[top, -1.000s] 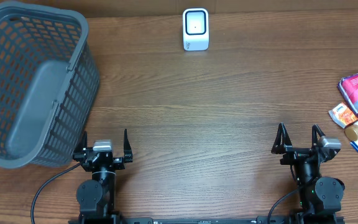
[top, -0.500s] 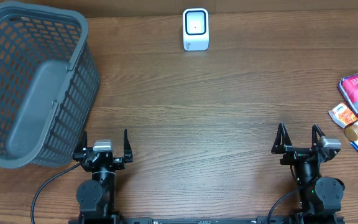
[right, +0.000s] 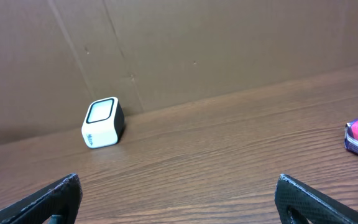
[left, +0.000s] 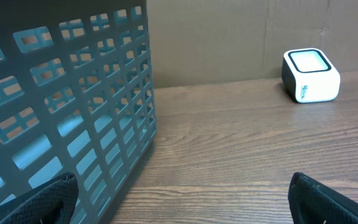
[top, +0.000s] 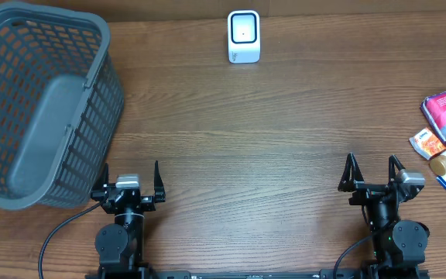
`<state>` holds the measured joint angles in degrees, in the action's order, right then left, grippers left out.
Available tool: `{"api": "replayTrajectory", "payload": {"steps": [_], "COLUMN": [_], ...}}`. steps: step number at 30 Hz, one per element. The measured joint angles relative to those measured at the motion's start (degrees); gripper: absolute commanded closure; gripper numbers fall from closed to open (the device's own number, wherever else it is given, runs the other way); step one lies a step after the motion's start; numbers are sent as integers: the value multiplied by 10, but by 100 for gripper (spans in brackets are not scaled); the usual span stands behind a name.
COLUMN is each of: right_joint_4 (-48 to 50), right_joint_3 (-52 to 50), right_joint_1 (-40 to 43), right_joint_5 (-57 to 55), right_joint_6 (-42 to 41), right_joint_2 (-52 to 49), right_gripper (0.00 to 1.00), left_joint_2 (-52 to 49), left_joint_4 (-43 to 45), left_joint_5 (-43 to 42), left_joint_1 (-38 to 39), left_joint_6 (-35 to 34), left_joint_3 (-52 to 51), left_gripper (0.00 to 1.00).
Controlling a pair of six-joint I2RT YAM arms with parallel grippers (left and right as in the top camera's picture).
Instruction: Scan the item barcode
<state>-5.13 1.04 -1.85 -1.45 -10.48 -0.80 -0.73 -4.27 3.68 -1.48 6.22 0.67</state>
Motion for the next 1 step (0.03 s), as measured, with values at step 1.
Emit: {"api": "replayTrajectory", "payload": {"steps": [1], "right_joint_4": [0], "right_joint_3": [0], "right_joint_1": [0], "right_joint_5": [0], "right_joint_6": [0], "right_joint_2": [0], "right_gripper": [0], "left_joint_2": [0], "left_joint_4": [0], "left_joint_5": [0], "left_joint_1": [0], "left_joint_6": [0], "left_joint_3": [0], "left_gripper": [0]}}
